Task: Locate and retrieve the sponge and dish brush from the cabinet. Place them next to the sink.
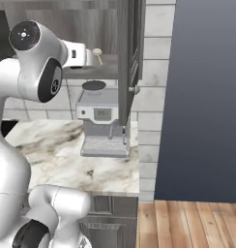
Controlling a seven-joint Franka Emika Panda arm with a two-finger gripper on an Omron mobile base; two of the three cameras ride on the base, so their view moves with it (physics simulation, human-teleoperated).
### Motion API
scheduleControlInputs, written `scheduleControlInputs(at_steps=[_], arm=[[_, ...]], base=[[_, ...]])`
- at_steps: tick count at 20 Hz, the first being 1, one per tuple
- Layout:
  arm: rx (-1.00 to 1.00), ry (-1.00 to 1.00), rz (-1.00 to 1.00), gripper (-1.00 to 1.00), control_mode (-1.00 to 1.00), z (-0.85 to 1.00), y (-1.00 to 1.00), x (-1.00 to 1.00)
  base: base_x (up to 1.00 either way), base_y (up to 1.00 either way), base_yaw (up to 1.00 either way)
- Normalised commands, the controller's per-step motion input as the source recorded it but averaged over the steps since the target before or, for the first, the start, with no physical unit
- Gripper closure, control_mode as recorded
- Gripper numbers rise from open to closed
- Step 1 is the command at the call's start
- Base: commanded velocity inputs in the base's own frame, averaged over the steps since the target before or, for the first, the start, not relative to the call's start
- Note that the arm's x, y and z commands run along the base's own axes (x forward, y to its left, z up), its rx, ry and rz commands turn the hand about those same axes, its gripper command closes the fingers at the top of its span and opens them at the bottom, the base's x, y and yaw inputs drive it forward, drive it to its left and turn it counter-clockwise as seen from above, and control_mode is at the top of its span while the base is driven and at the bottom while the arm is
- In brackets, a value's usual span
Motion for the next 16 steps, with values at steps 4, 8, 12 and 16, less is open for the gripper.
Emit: scheduleControlInputs(at_steps=[4,8,12,16], arm=[[0.00,0.00,0.00,-1.00,-1.00,-0.14,0.00,0.74],[0.00,0.02,0.00,-1.00,-1.00,-0.21,0.01,0.78],[-0.01,0.01,0.00,-1.00,-1.00,-0.15,0.02,0.73],[-0.01,0.00,0.00,-1.00,-1.00,-0.04,0.02,0.67]], base=[[0.00,0.00,0.00],[0.00,0.00,0.00],[0.00,0.00,0.00],[0.00,0.00,0.00]])
